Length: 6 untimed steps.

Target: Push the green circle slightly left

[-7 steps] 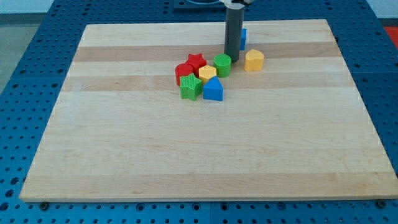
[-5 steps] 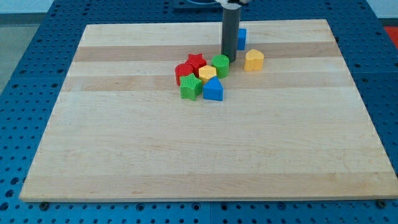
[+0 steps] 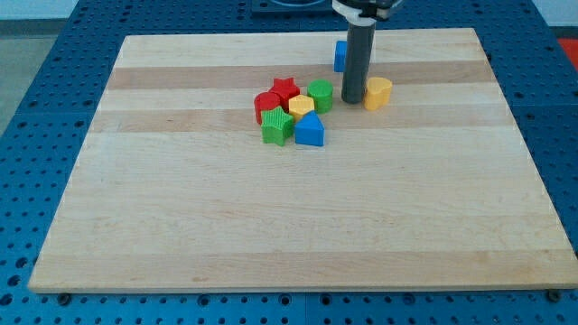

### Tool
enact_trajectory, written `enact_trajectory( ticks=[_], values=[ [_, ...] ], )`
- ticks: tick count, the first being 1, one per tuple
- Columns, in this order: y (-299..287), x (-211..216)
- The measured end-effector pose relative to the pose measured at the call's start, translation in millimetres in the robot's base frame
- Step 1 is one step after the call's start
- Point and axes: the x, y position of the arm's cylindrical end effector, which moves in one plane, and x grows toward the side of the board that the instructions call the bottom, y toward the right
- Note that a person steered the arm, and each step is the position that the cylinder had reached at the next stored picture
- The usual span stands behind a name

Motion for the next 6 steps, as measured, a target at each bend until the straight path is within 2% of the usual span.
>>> enact_trajectory(
  ticks=[6],
  values=[
    [-22, 0]
  ],
)
